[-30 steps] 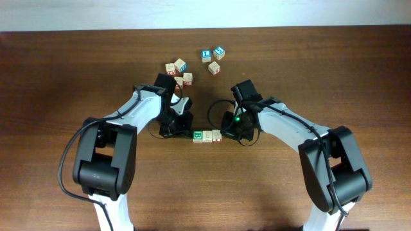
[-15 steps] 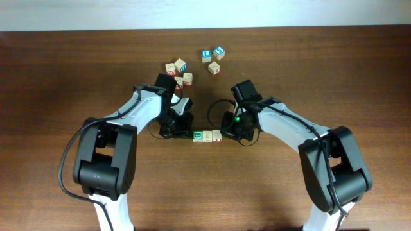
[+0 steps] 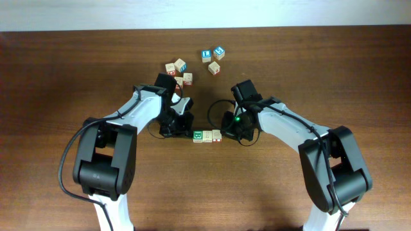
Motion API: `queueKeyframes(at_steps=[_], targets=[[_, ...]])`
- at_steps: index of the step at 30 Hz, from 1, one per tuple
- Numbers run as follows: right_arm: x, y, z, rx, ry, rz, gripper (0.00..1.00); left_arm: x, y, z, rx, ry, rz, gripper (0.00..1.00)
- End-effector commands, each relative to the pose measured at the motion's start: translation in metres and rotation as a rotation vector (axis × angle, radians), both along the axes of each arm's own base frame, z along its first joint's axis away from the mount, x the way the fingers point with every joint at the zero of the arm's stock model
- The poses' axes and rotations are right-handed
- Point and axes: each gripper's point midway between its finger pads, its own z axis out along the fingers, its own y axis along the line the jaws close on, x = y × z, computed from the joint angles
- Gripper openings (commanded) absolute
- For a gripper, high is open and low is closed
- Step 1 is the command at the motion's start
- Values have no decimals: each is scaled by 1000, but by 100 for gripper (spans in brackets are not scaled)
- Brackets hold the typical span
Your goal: Rotate 3 blocks
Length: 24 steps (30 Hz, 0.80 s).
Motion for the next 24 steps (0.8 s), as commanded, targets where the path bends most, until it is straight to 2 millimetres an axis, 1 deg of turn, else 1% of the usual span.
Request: queueKeyframes(at_steps=[1,8,14,20,22,24], targets=[[-2,-3,-5,-11,9,-1,4,3,-1,13,-30,-52,-30,0],[-2,-3,-5,-12,9,-2,4,5,1,14,-32,-56,-28,0],[-2,-3,-5,-15,8,-2,4,7,0,26,-39,-87,-28,0],[-2,-3,-5,-15,8,-2,4,5,1,23,-18,-85,-33,0],[-2,-3,-5,-15,8,-2,4,5,5,20,14,-87,-29,0],[-2,-3,-5,-15,8,-2,4,6,12,16,65,-71,21,0]])
